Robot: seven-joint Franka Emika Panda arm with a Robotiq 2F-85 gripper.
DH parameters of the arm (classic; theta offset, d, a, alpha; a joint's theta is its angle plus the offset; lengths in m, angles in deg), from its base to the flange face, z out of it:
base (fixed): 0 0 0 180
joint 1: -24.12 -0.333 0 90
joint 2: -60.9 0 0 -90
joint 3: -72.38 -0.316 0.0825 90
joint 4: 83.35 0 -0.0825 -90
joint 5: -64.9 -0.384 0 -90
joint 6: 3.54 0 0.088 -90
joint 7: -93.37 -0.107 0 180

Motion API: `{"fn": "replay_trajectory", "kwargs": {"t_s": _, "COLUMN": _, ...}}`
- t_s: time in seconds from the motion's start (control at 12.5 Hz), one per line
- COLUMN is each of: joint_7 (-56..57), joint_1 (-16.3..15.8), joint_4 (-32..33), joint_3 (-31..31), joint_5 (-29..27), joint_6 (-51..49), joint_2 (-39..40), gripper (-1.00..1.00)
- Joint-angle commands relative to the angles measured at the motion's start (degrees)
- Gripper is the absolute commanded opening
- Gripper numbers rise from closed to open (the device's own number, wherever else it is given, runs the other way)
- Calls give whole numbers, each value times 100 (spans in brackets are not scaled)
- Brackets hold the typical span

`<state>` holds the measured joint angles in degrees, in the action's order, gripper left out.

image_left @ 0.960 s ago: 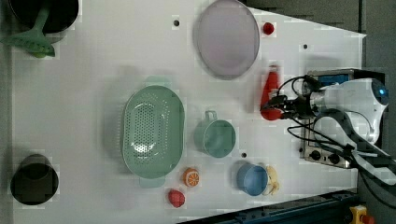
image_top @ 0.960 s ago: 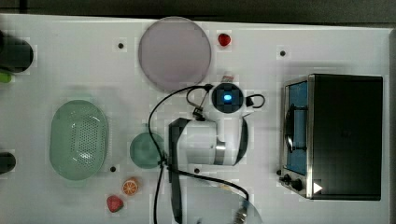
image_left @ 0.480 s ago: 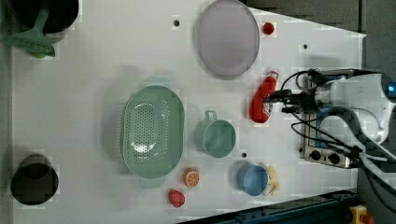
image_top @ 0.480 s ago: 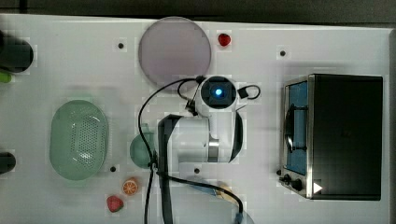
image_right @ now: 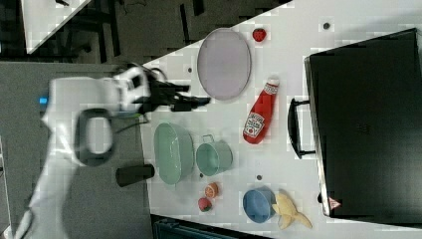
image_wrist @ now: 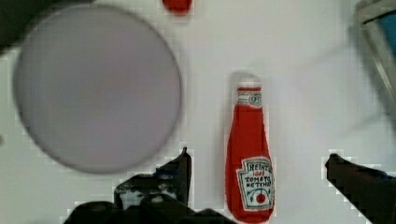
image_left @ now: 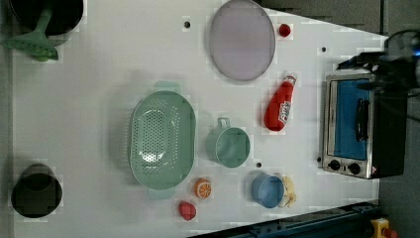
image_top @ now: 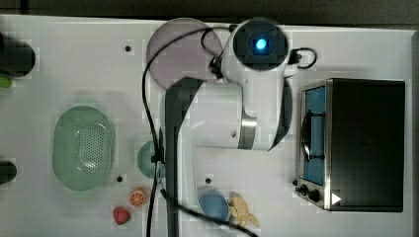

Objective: Pick ketchup from strainer and place it on the table

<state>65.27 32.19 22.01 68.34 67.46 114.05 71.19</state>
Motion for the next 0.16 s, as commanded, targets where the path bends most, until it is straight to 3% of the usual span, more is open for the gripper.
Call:
{"fn": "replay_trajectory", "kwargs": {"t_s": 0.08, "joint_7": -950, "joint_1": 14, "joint_4": -908, "joint_3": 10, "joint_5": 7, "joint_6": -1219, "joint_2": -178, "gripper": 100}}
{"fn": "replay_trajectory", "kwargs": {"t_s": 0.16, "joint_7": -949, "joint_1": 10, "joint_4": -1167, "joint_3": -8, "joint_5": 7, "joint_6": -1604, "joint_2": -179, "gripper": 100}}
